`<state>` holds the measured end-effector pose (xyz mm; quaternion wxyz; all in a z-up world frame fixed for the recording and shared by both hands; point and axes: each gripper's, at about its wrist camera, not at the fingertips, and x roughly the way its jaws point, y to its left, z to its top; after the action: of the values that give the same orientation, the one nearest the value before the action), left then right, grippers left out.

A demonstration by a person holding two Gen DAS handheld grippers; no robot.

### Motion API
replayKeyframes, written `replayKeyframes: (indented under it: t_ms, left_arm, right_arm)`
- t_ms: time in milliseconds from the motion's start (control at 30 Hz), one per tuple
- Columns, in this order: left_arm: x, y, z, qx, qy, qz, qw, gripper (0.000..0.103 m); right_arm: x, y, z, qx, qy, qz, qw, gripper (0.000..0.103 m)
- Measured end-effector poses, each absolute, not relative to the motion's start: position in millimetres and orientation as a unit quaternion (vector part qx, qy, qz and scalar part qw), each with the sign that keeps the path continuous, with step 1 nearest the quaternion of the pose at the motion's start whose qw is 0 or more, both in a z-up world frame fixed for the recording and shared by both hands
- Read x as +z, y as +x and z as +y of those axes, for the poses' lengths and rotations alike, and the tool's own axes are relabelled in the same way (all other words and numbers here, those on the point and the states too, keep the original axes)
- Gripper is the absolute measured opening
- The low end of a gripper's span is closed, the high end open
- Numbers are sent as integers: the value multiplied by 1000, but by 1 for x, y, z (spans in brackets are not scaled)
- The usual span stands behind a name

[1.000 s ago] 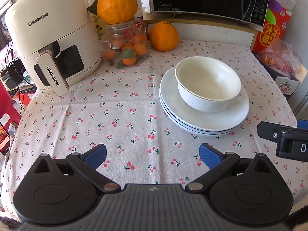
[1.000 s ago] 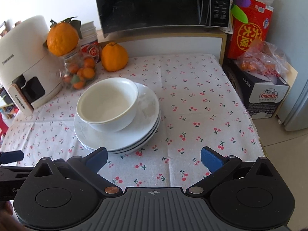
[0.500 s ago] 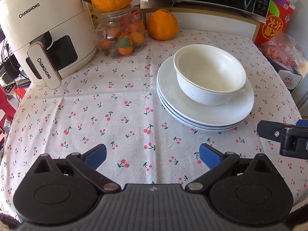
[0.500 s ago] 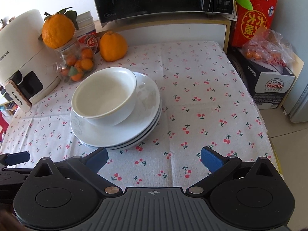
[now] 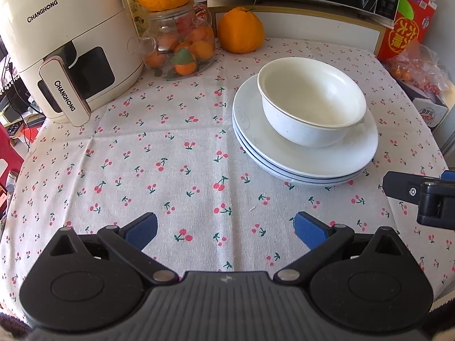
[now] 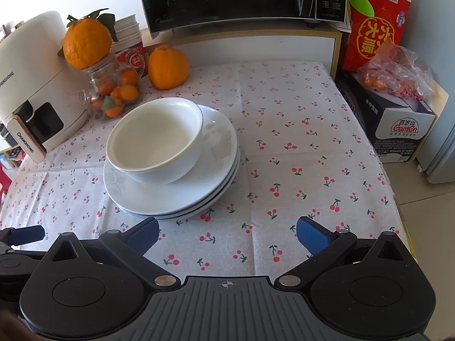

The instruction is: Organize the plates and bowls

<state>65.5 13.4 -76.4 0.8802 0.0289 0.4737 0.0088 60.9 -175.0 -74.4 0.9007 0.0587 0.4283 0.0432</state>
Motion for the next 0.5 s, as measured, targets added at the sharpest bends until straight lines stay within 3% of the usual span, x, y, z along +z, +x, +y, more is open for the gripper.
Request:
replayKeyframes:
  t_ms: [500]
  left_arm:
    - [-75,62,15,17,31,470,882,103]
  right_arm:
    - [-76,61,-178,34,65,425,902,103]
